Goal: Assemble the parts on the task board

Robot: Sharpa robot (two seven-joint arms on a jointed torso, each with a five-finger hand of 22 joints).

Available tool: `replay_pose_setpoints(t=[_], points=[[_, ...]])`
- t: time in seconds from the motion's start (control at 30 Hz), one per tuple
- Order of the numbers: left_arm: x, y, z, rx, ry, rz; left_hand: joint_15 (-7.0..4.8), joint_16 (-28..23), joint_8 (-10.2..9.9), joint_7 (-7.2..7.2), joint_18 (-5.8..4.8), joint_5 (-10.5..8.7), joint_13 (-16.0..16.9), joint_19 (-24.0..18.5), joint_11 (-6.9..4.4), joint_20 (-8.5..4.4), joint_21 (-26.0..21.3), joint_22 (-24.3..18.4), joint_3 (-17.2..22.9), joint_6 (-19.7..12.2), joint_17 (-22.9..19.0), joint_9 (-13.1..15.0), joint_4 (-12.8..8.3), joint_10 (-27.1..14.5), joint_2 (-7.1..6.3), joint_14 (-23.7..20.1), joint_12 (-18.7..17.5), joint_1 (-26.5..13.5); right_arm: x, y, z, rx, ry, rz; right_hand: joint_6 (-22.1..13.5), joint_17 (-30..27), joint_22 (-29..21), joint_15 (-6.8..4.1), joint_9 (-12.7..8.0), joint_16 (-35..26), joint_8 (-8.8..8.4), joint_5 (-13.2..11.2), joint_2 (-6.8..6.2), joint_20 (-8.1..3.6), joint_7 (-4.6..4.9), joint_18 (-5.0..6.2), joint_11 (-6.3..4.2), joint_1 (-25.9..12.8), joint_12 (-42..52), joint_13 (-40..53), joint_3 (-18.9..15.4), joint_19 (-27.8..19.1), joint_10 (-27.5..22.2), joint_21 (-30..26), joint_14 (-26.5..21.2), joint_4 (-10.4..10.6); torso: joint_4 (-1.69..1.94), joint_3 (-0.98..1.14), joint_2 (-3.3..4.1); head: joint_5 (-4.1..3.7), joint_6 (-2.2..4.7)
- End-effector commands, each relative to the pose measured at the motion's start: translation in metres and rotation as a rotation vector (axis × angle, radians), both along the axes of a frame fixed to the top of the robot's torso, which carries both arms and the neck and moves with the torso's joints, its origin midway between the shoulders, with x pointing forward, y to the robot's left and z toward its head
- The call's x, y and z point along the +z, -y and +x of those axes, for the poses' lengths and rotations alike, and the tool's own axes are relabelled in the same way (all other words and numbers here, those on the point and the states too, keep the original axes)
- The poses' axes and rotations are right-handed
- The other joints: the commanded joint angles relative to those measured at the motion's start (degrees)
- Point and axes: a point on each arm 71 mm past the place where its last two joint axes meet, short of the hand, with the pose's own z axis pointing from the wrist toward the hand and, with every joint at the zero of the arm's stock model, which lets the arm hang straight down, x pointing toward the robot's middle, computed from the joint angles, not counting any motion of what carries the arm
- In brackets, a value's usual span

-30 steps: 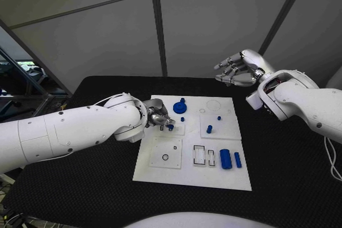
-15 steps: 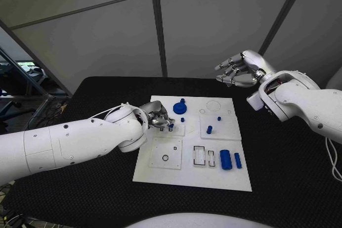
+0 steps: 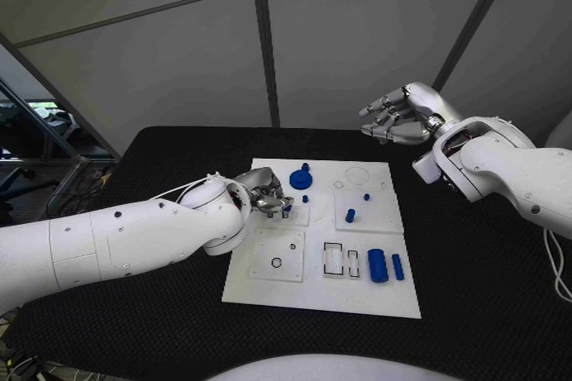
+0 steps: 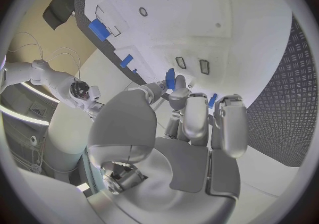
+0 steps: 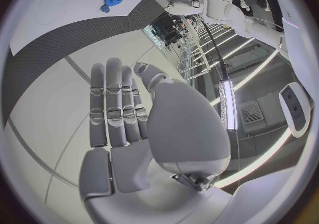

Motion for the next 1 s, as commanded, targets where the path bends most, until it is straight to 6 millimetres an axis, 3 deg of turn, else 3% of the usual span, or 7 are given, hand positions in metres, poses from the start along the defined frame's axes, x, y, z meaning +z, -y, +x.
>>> replay_pose_setpoints(t=[0.03, 0.63, 0.73, 1.0], points=[[0.0002, 0.0011, 0.0009, -0.015, 0.026, 0.029, -0.31, 0.10, 0.27, -0.23, -0.81, 0.19, -0.05, 1.09, -0.11, -0.31, 0.13, 2.07, 10.07, 0.10, 0.07, 0.05, -9.61, 0.47, -0.21, 1.43, -0.07, 0.45, 0.0017, -0.0013, -0.0002, 0.010, 0.006, 0.001, 0.34, 0.06, -0.08, -0.08, -0.03, -0.17, -0.26, 0.37, 0.04, 0.13, 0.12, 0.60, -0.04, -0.47, -0.20, -0.09, 0.06, 0.26, 0.54, -0.19, 0.28, 0.17, 0.02, 0.01, -0.04, -0.08, -0.08], [-0.0060, 0.0022, 0.0004, -0.045, 0.005, 0.082, -0.32, 0.05, 0.27, -0.23, -0.80, 0.21, -0.26, 1.08, -0.11, -0.33, 0.11, 2.04, 10.25, 0.09, 0.01, 0.09, -9.65, 0.40, -0.26, 1.42, -0.26, 0.46, 0.0014, -0.0026, 0.0000, 0.014, 0.005, 0.001, 0.30, 0.10, -0.10, -0.07, -0.04, -0.29, -0.30, 0.38, 0.06, 0.15, 0.12, 0.60, -0.03, -0.62, -0.23, -0.13, 0.06, 0.25, 0.54, -0.25, 0.31, 0.24, 0.05, 0.00, -0.04, -0.03, -0.34], [-0.0069, 0.0022, -0.0001, -0.052, -0.004, 0.090, -0.32, 0.05, 0.27, -0.23, -0.80, 0.21, -0.26, 1.08, -0.11, -0.33, 0.11, 2.04, 10.25, 0.09, 0.01, 0.09, -9.65, 0.40, -0.26, 1.42, -0.26, 0.46, 0.0013, -0.0025, 0.0002, 0.014, 0.005, 0.000, 0.30, 0.10, -0.10, -0.07, -0.04, -0.29, -0.30, 0.38, 0.06, 0.15, 0.12, 0.60, -0.03, -0.62, -0.23, -0.13, 0.06, 0.25, 0.54, -0.25, 0.31, 0.24, 0.11, -0.05, -0.05, -0.04, -0.09], [-0.0088, 0.0012, -0.0008, -0.063, -0.022, 0.106, -0.32, 0.06, 0.26, -0.22, -0.86, 0.20, 0.02, 1.19, -0.11, -0.33, 0.29, 2.34, 10.30, 0.08, 0.02, 0.10, -9.69, 0.55, -0.32, 1.42, -0.03, 0.46, 0.0010, -0.0034, 0.0005, 0.015, 0.004, 0.001, 0.29, 0.13, -0.12, -0.07, -0.04, -0.36, -0.32, 0.39, 0.11, 0.15, 0.12, 0.61, -0.04, -0.74, -0.24, -0.14, 0.06, 0.26, 0.57, -0.29, 0.36, 0.30, 0.00, 0.07, -0.01, -0.26, -0.26]])
